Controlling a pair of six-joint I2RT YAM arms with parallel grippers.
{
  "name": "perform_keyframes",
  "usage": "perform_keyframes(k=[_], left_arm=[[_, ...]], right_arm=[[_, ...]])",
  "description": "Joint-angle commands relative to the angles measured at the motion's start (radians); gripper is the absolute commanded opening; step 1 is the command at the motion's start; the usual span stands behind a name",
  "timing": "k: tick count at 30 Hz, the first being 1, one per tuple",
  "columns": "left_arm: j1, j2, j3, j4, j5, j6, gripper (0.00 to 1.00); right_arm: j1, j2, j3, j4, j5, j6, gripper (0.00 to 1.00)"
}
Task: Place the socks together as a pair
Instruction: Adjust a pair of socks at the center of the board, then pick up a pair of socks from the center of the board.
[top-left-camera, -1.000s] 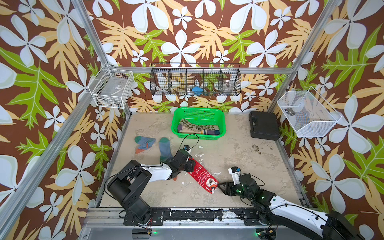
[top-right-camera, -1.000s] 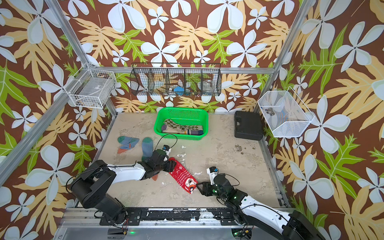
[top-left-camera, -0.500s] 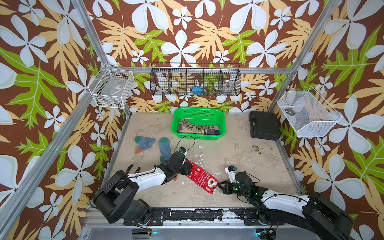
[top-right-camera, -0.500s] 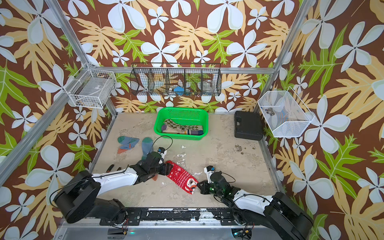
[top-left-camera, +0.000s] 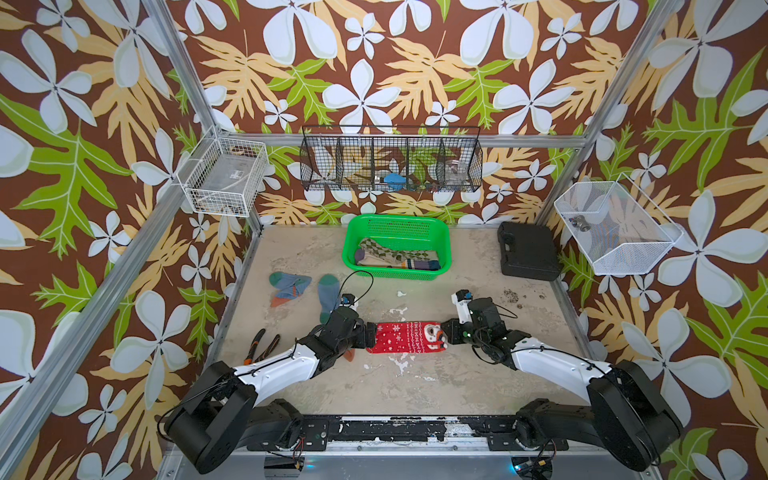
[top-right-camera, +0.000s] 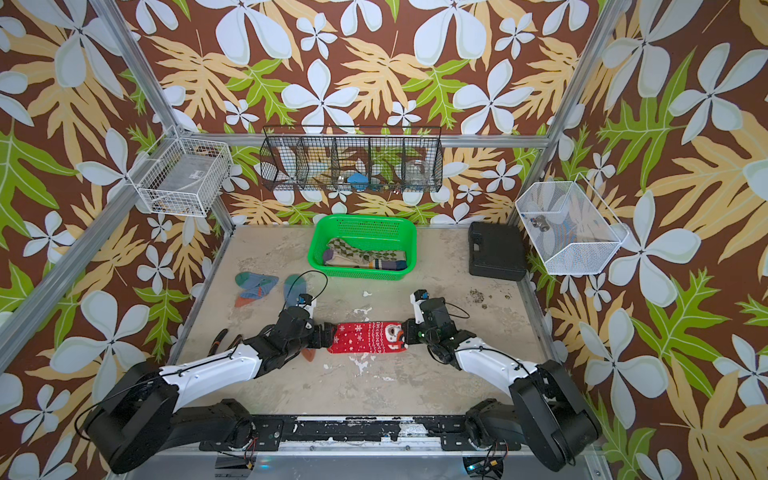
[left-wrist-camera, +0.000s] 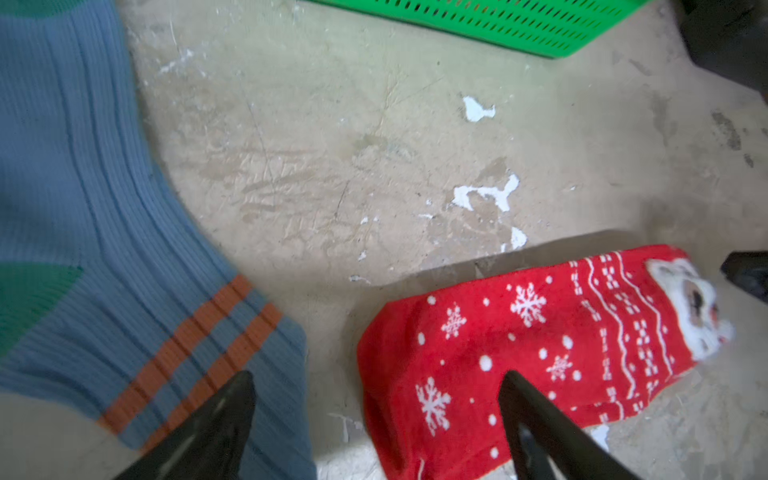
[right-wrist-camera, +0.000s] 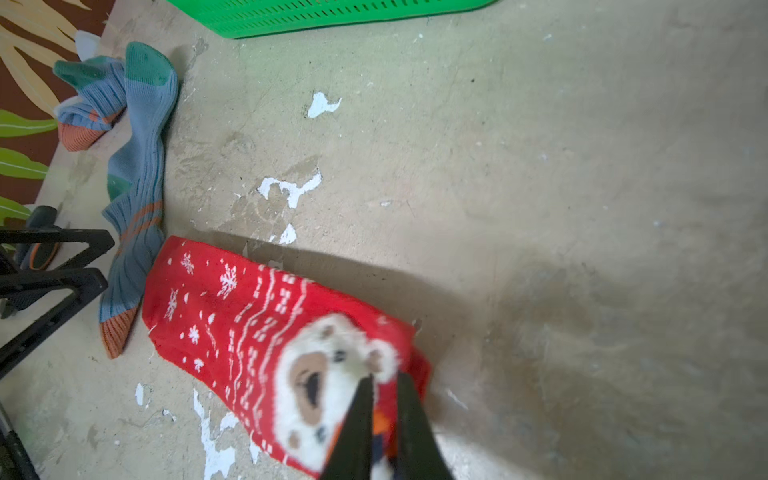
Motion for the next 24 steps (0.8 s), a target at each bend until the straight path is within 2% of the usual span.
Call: perform_keyframes(k=[1,4,7,9,15,20,21,22,24], left_arm=[[0.004,0.027,0.002,0.028,0.085,-0.001,0.94],[0.004,0.043,-0.011,0.043,0.147,-0.010,0.87],[0.005,0.038,-0.049,0.057,0.160,-0.024,0.74],[0.004,0.028,-0.075,0.059,0.163,-0.034,0.69],[0.003,-0.041,-0.125,0.038,0.130,-0.046,0.72],[0.004,-0.147,-0.114,-0.036,0.051,-0.044,0.78],[0.004,-0.167,-0.113,-0.039,0.048,-0.046,0.79],[0.004,-0.184,-0.113,-0.041,0.045,-0.049,0.79],[0.004,-0.210,-0.112,-0.036,0.044,-0.055,0.79]], right_arm=[[-0.001,-0.026,0.003,-0.067,0.005,-0.046,0.33],[-0.002,-0.104,-0.038,-0.067,0.008,-0.024,0.43],[-0.001,-0.149,-0.070,-0.056,-0.008,-0.005,0.45],[-0.001,-0.145,-0.087,-0.036,-0.031,0.007,0.46],[-0.001,-0.042,-0.118,0.083,-0.163,0.057,0.47],[-0.001,0.022,-0.142,0.198,-0.265,0.115,0.47],[-0.001,0.030,-0.145,0.207,-0.270,0.118,0.46],[-0.002,0.041,-0.147,0.219,-0.274,0.120,0.41],[-0.002,0.051,-0.156,0.237,-0.269,0.125,0.23]])
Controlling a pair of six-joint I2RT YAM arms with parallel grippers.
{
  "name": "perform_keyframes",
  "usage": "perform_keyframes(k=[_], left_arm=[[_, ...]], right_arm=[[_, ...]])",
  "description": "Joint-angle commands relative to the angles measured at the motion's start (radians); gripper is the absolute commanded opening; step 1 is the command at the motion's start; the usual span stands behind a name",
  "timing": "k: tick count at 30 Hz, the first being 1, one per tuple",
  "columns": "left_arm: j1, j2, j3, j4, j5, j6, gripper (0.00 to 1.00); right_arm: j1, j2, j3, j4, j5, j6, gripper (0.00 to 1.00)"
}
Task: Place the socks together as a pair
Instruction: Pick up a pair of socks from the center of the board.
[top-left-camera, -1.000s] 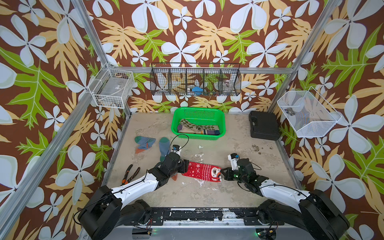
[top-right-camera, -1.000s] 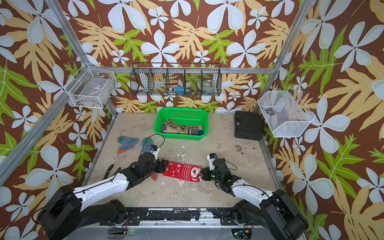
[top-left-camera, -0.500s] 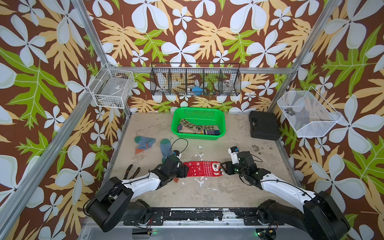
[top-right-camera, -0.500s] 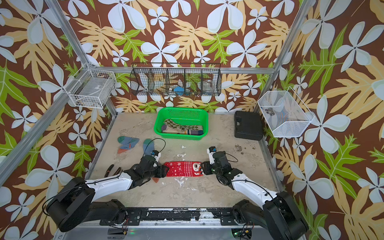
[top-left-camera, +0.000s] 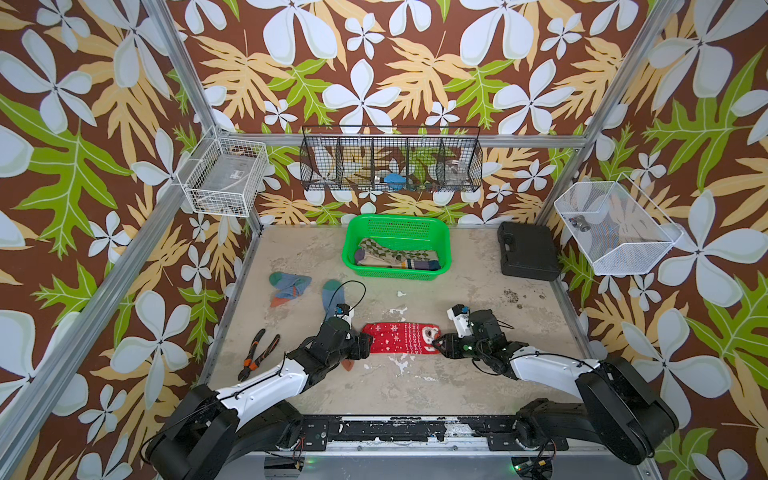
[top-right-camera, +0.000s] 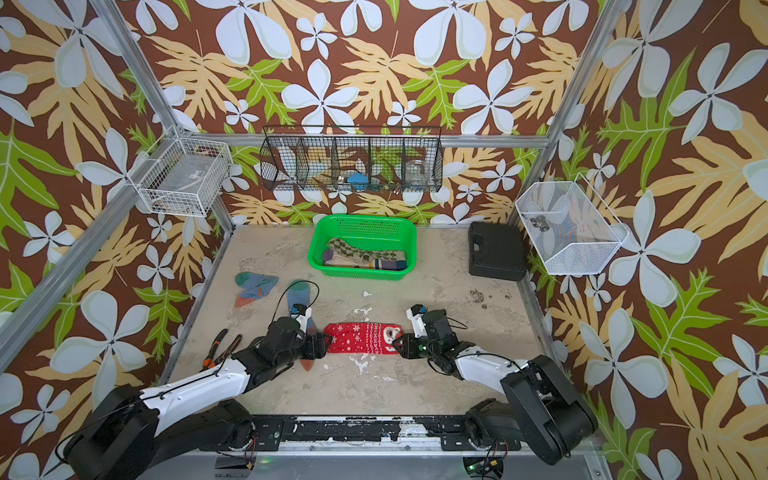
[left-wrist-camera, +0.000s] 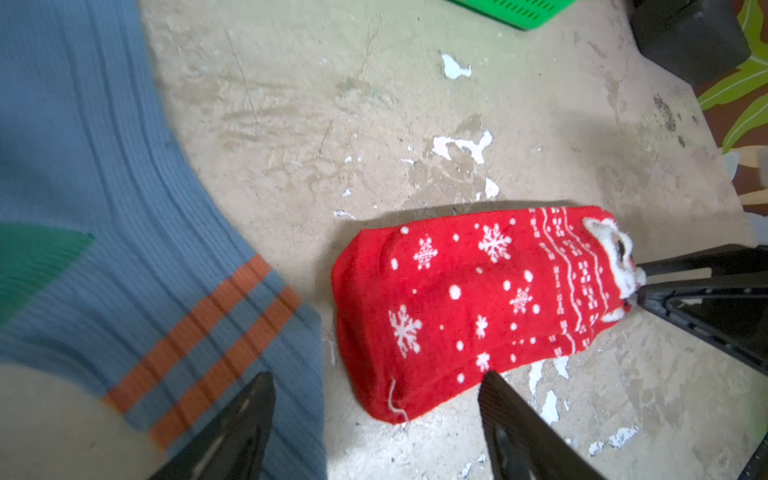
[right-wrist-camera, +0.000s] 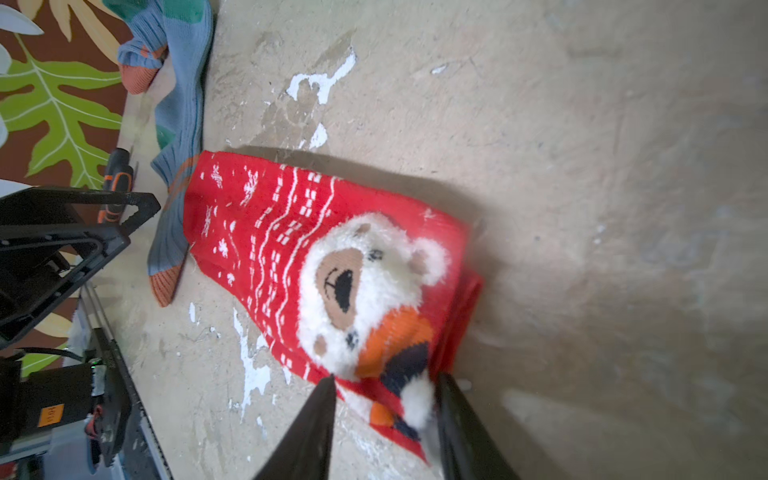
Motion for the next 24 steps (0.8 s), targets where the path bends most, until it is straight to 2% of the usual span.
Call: perform_keyframes(k=[1,3,4,5,7,8,9,11,12,13,14,15,16,18,24], left_arm=[[0.000,-0.025,0.007,-0.019,-0.028,-0.009,0.77],[0.000,-0.017,0.013,-0.015,-0.021,-0.011,0.68],[0.000,-0.009,0.017,-0.012,-0.013,-0.012,0.60],[0.000,-0.003,0.017,-0.008,-0.005,-0.015,0.51],[-0.001,0.007,0.017,0.007,0.018,-0.025,0.16],[0.000,0.010,0.015,0.017,0.032,-0.028,0.03],[-0.001,0.016,0.015,0.028,0.049,-0.033,0.00],[-0.001,0.031,0.021,0.046,0.076,-0.040,0.01],[-0.002,0.045,0.027,0.056,0.089,-0.043,0.18],[-0.006,0.062,0.036,0.064,0.102,-0.043,0.40],[-0.011,0.077,0.042,0.070,0.110,-0.043,0.54],[-0.016,0.099,0.052,0.074,0.117,-0.043,0.63],[-0.026,0.121,0.061,0.075,0.117,-0.042,0.67],[-0.045,0.157,0.071,0.085,0.113,-0.046,0.67],[-0.085,0.276,0.052,0.188,0.122,-0.085,0.63]], right_arm=[[0.001,0.010,-0.008,0.072,-0.030,0.028,0.15],[-0.002,-0.005,-0.002,0.042,-0.006,0.015,0.05],[-0.005,-0.022,0.003,0.015,0.013,0.003,0.02],[-0.011,-0.043,0.007,-0.011,0.031,-0.009,0.00],[-0.037,-0.099,0.018,-0.083,0.064,-0.043,0.00],[-0.054,-0.127,0.021,-0.112,0.075,-0.058,0.00],[-0.075,-0.154,0.023,-0.144,0.086,-0.077,0.00],[-0.125,-0.197,0.020,-0.190,0.087,-0.111,0.00],[-0.148,-0.209,0.018,-0.207,0.084,-0.120,0.00],[-0.161,-0.218,0.004,-0.194,0.069,-0.115,0.00],[-0.161,-0.223,-0.009,-0.174,0.058,-0.107,0.00],[-0.161,-0.220,-0.015,-0.172,0.059,-0.105,0.00],[-0.161,-0.214,-0.018,-0.173,0.061,-0.106,0.00],[-0.162,-0.204,-0.020,-0.173,0.055,-0.108,0.00],[-0.162,-0.219,-0.034,-0.167,0.052,-0.104,0.00]])
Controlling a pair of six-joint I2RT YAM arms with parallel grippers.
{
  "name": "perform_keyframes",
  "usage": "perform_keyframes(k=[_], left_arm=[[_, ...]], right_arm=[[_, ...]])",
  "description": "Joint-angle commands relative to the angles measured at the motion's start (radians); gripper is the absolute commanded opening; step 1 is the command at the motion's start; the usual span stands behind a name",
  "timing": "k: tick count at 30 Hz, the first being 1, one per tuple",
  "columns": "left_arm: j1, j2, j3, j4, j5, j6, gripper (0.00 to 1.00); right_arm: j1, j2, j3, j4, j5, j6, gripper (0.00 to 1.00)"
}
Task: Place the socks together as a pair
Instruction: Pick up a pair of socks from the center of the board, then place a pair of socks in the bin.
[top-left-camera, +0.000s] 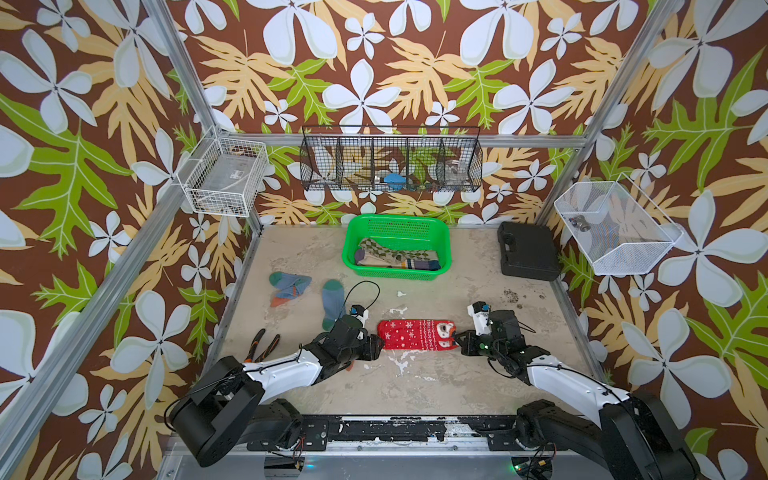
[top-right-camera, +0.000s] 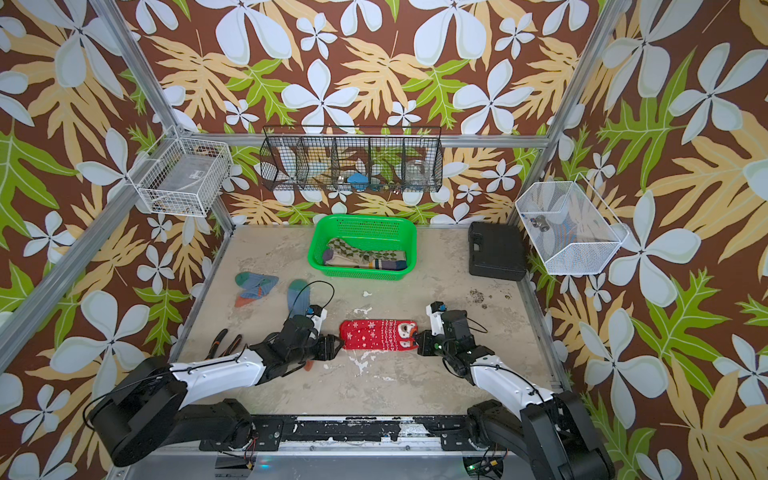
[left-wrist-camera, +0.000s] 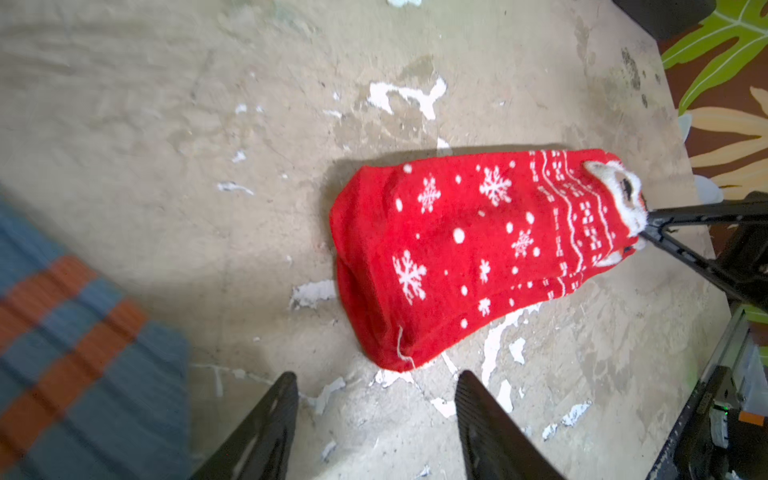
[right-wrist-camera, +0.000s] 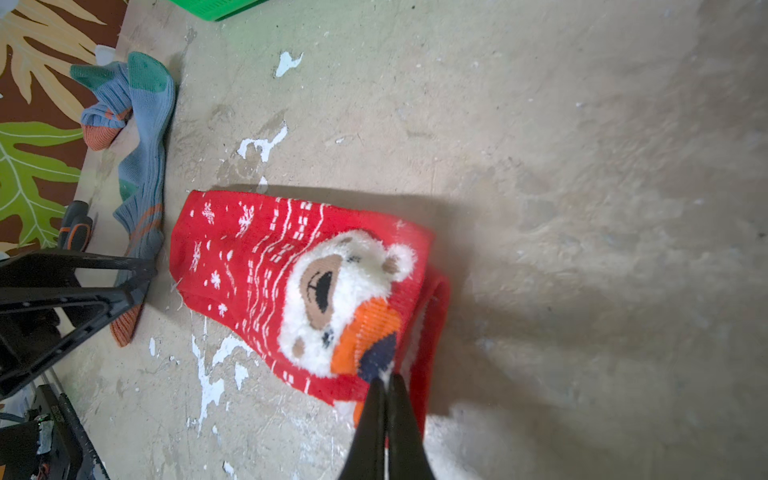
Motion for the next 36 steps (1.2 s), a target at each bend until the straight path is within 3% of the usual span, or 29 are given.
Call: perform_keyframes(k=[1,4,7,12,13,18,26,36], left_arm=[[-0.012,0.064,0.004,0.073,0.008,-0.021,0.63],[-0.014,0.131,0.006,0.110,0.003,-0.021,0.61],[-0.019,0.184,0.015,0.134,-0.005,-0.019,0.51],[-0.025,0.211,0.029,0.140,-0.023,-0.015,0.03],[-0.025,0.204,0.031,0.136,-0.023,-0.014,0.00],[-0.027,0.118,0.083,0.071,-0.028,0.010,0.00],[-0.010,0.057,0.352,-0.120,-0.110,0.098,0.00],[0.198,0.173,0.641,-0.136,-0.067,0.165,0.00]], right_arm=[[0.001,-0.011,-0.002,0.002,-0.005,-0.007,0.00],[-0.001,-0.021,-0.005,0.001,-0.012,-0.007,0.00],[0.000,-0.031,-0.011,0.006,-0.013,-0.005,0.00],[0.000,-0.031,-0.008,0.011,-0.014,-0.006,0.00],[0.000,-0.031,-0.006,0.013,-0.017,-0.006,0.00],[0.000,-0.035,0.043,0.015,-0.058,0.000,0.00],[-0.003,-0.042,0.282,-0.092,-0.063,-0.037,0.00],[-0.070,0.212,0.645,-0.063,-0.111,-0.053,0.00]])
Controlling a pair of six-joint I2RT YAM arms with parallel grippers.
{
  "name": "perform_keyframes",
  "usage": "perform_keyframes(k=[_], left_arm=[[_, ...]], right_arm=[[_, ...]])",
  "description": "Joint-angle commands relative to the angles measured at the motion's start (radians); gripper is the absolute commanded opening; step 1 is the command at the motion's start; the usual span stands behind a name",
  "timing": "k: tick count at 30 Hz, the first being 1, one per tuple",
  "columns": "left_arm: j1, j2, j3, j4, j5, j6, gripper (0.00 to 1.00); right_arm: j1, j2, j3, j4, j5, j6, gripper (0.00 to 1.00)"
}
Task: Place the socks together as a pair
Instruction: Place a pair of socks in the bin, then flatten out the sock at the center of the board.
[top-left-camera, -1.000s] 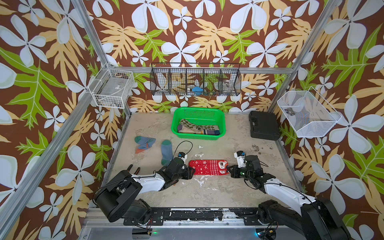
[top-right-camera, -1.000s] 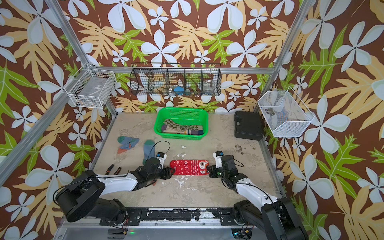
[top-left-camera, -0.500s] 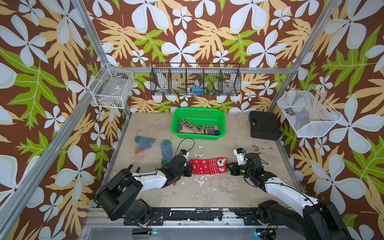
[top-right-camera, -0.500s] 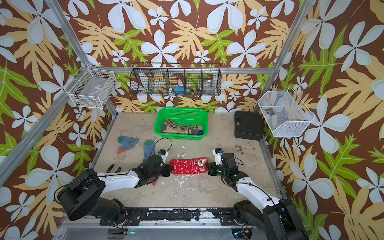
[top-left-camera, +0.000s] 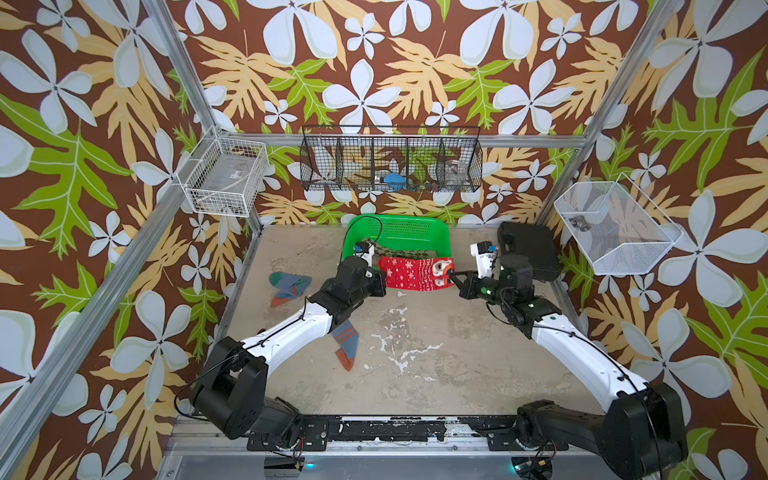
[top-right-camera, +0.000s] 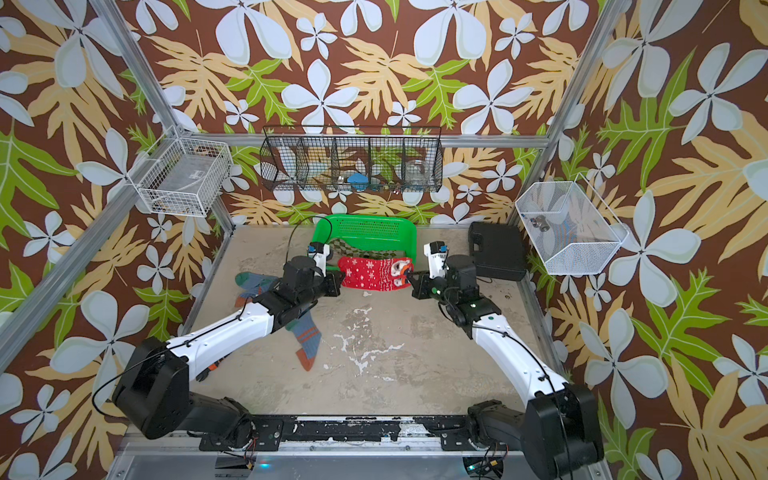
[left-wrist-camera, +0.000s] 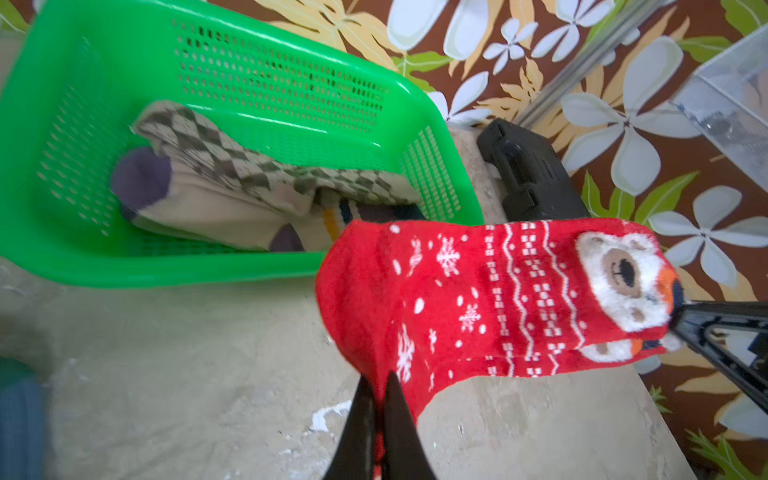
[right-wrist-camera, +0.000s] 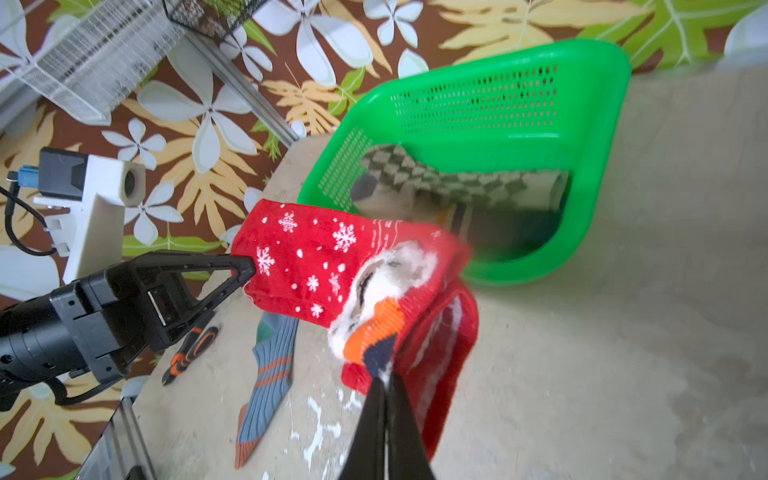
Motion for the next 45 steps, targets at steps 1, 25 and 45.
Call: perform_keyframes(k=[1,25,45], left_arm=[[0.053,0.057,0.081,-0.018,0.011,0.049,0.00],[0.210,0.568,0.421,0.008,0.014,0.082,0.64],[0.169,-0.225,-0.305,0.127,-0.167,-0.035,0.72]], right_arm=[[-0.012,0.099,0.103,0.021,-0.029,-0.014,0.00],[-0.012,0.663,0.490,-0.019,0.074,-0.090,0.38],[0.343,0.137,0.011,0.022,0.078,-0.029,0.41]])
